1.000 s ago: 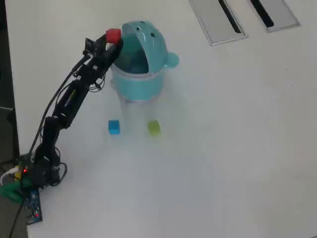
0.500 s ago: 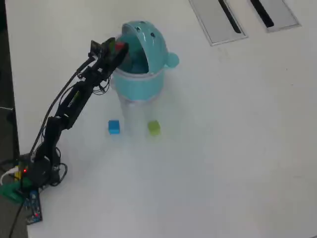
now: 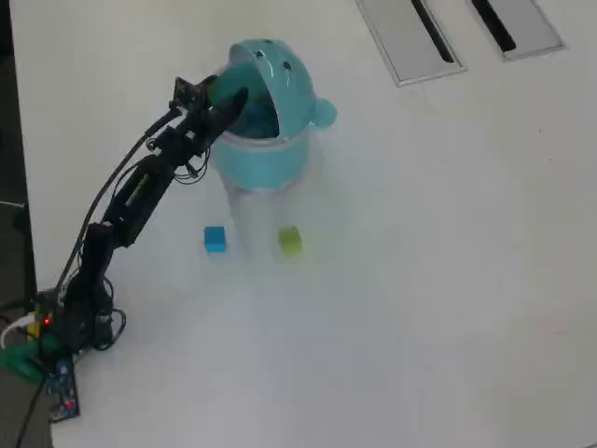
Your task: Grasp RGB lego blocks and put them in the bin one by one.
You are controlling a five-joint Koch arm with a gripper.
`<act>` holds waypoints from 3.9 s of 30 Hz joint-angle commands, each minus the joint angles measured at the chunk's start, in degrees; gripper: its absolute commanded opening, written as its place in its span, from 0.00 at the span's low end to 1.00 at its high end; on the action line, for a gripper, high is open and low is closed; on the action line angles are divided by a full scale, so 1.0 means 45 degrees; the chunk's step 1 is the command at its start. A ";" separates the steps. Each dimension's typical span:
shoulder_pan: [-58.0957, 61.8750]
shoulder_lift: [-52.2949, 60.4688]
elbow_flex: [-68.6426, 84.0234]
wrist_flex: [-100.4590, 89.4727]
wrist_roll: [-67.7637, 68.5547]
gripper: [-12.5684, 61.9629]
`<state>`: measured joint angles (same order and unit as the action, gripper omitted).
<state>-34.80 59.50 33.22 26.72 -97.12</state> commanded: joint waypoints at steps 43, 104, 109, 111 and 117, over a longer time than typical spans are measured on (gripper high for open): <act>0.1582 0.6621 0.6914 0.9570 -0.0098 0.60; 0.6465 -0.1152 0.5273 0.2871 -0.0176 0.61; 0.6406 -0.1816 0.4609 0.2871 -0.0176 0.61; 0.6387 -0.2148 0.4219 0.2871 -0.0156 0.61; 0.6543 -0.2754 0.3984 0.2832 -0.0254 0.61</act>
<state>-5.89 45.62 56.60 41.75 -98.79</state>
